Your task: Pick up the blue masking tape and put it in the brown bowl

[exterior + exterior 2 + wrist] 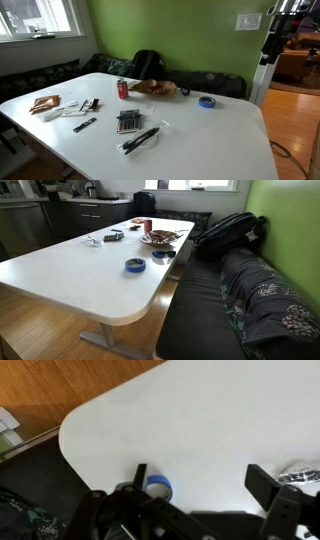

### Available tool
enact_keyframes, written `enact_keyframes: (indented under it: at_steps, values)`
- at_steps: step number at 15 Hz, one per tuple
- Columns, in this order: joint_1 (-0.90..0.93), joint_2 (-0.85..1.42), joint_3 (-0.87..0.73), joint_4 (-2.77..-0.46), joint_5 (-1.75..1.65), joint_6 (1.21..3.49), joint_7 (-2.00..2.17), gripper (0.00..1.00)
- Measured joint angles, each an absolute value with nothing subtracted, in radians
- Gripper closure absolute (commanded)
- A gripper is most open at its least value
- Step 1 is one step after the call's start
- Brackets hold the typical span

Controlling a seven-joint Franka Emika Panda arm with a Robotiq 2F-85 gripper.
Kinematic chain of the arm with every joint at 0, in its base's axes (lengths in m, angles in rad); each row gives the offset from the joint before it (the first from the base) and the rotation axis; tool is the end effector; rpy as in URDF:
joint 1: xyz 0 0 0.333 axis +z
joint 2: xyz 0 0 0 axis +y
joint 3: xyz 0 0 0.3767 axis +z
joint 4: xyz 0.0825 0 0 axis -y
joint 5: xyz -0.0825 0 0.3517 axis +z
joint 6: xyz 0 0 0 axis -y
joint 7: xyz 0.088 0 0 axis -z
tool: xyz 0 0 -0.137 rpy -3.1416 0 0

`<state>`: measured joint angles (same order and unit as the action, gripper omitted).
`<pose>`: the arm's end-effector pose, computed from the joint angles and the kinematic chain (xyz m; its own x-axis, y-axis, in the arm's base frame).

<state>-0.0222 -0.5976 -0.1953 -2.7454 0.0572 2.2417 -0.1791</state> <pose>0.2909 -0.0628 0.4371 0.9930 -0.0508 0.1063 -0.0357 -0.9896 -0.1397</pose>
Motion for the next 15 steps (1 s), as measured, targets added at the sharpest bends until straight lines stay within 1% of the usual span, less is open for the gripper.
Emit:
enact_keyframes:
  at_steps: [10, 11, 13, 15]
  values:
    - [-0.022, -0.598, -0.195, -2.745, 0.057, 2.242, -0.179, 0.00]
    - [-0.028, -0.597, -0.193, -2.745, 0.058, 2.259, -0.161, 0.00]
    - [-0.062, -0.565, -0.187, -2.744, 0.053, 2.375, -0.104, 0.00]
    - [-0.100, -0.476, -0.182, -2.723, 0.039, 2.472, -0.072, 0.00]
